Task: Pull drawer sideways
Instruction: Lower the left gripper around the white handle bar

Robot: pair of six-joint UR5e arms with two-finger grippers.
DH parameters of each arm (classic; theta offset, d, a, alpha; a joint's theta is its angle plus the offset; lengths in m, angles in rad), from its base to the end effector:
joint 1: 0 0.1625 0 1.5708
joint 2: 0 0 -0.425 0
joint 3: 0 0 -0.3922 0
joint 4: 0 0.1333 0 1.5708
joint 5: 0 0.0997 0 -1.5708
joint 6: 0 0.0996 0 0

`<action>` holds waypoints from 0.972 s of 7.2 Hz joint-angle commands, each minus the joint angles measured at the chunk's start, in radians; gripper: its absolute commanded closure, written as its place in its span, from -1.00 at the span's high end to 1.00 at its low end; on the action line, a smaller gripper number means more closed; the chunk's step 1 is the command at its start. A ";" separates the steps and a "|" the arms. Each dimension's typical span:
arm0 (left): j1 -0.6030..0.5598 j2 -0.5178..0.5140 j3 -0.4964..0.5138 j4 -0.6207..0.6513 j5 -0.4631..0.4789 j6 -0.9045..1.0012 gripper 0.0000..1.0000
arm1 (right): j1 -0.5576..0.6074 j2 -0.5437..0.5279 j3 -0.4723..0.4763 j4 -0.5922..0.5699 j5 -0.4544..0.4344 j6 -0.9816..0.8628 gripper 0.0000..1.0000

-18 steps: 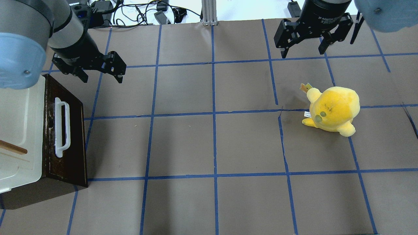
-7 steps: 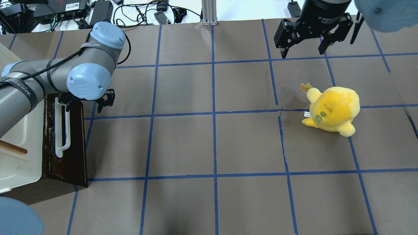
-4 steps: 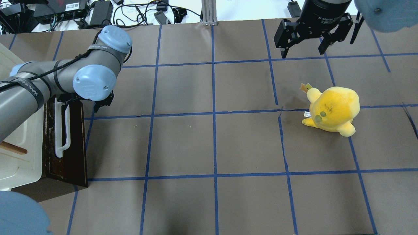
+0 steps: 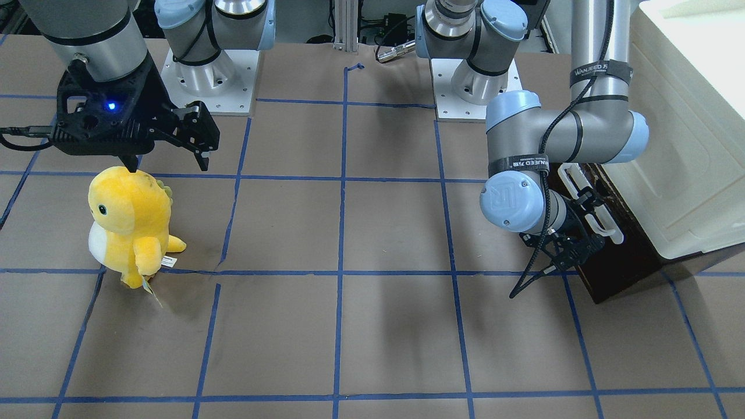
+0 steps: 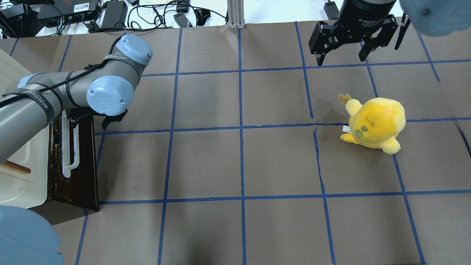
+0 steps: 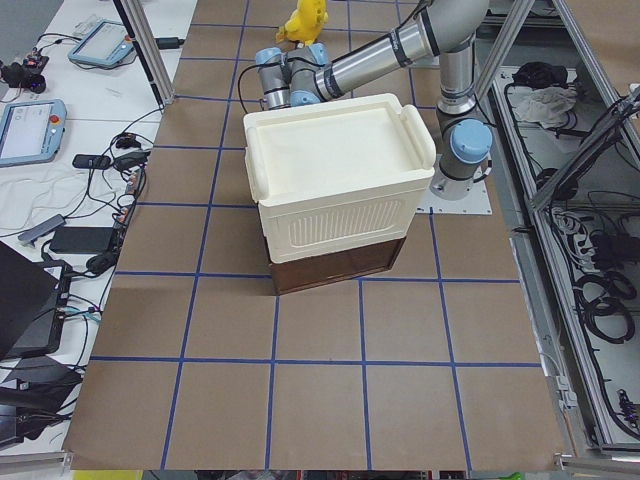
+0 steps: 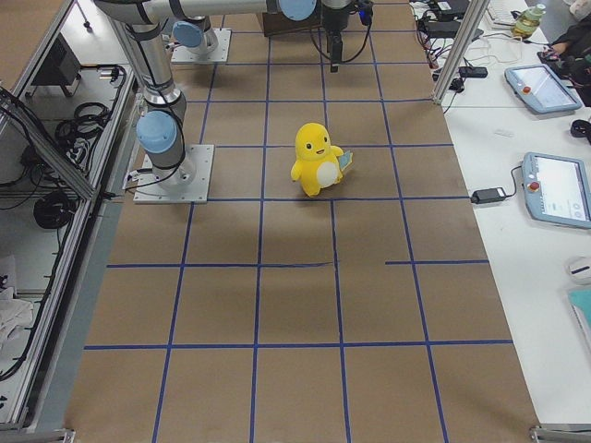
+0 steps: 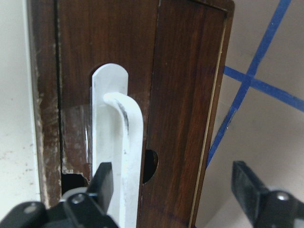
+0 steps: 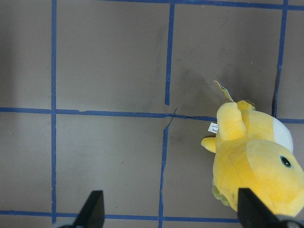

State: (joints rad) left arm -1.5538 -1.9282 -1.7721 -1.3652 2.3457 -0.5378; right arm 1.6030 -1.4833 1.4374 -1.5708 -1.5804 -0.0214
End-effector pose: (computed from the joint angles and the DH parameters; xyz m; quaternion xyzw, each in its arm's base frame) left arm -0.0543 -0.5512 0.2515 -0.1858 0.8948 0.0614 0.4013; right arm 0.1494 -0.5286 0.5090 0.0267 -0.9994 0.0230 0.0047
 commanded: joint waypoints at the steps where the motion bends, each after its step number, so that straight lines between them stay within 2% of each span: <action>1: 0.008 0.000 -0.001 -0.028 0.015 -0.004 0.73 | 0.000 0.000 0.000 0.000 0.000 0.000 1.00; 3: 0.008 0.003 -0.001 -0.052 0.014 -0.026 0.72 | 0.000 0.000 0.000 0.000 0.000 0.000 1.00; 5: 0.008 0.002 -0.001 -0.098 0.014 -0.105 0.54 | 0.000 0.000 0.000 0.000 0.000 0.000 1.00; 7: 0.011 0.003 -0.001 -0.115 0.015 -0.108 0.48 | 0.000 0.000 0.000 0.000 0.000 0.000 1.00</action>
State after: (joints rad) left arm -1.5447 -1.9262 -1.7733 -1.4688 2.3596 -0.6402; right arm 1.6030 -1.4834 1.4374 -1.5708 -1.5807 -0.0221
